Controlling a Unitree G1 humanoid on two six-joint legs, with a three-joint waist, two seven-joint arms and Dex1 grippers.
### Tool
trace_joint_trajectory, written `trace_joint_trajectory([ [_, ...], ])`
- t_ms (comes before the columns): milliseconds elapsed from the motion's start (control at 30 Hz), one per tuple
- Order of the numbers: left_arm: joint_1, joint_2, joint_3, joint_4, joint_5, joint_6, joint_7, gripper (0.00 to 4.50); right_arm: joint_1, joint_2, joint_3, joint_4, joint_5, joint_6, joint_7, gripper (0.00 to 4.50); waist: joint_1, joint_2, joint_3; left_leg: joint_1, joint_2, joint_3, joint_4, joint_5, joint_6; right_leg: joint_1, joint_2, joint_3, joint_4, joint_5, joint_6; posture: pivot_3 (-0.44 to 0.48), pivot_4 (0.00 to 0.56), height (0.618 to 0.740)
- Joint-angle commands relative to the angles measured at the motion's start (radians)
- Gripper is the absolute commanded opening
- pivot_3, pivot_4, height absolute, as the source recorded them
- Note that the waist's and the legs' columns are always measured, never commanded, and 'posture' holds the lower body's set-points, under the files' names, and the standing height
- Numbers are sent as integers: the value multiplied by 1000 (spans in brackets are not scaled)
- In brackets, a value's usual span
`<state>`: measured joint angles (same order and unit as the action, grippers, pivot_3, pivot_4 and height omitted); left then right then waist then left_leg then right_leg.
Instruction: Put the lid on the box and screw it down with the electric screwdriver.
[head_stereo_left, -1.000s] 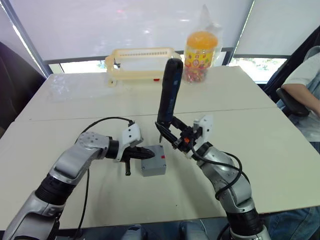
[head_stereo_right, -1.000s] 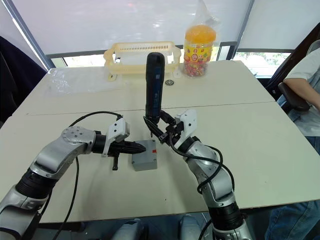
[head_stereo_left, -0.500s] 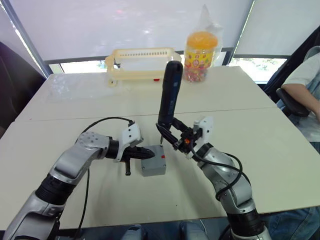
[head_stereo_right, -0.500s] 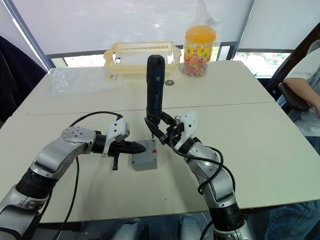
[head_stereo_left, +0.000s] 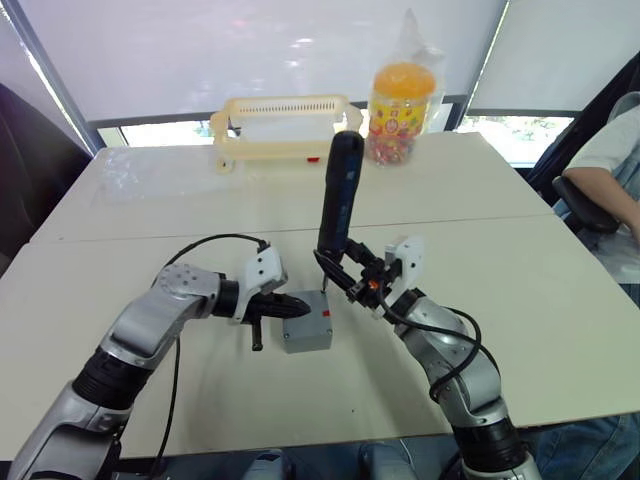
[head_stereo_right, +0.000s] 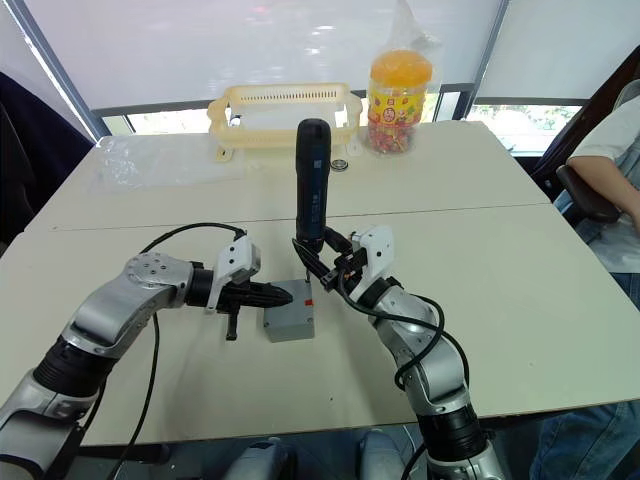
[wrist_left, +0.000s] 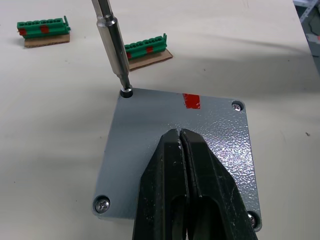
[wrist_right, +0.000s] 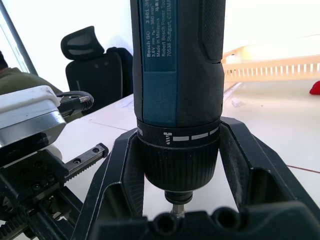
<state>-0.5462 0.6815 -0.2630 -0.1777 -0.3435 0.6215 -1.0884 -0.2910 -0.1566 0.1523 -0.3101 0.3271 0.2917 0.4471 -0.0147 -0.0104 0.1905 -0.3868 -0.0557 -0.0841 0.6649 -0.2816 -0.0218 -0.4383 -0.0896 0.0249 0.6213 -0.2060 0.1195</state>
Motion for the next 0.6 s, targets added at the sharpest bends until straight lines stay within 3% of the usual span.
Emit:
trace_joint_trajectory([
  [33, 17, 3, -34, 7, 27, 14, 0, 0, 8, -1, 13, -31, -14, -45, 16, 1752, 0, 0, 0, 0, 0, 0, 0, 0, 0, 0, 0, 0, 0, 0, 0, 0, 150, 740],
  [600, 45, 25, -60, 27, 70, -11, -7, 0, -10, -12, 71, 85, -132, -143, 34, 1752, -3, 0, -4, 14, 1, 0, -4, -1, 1, 13, 1, 0, -4, -1, 0, 0, 150, 740],
])
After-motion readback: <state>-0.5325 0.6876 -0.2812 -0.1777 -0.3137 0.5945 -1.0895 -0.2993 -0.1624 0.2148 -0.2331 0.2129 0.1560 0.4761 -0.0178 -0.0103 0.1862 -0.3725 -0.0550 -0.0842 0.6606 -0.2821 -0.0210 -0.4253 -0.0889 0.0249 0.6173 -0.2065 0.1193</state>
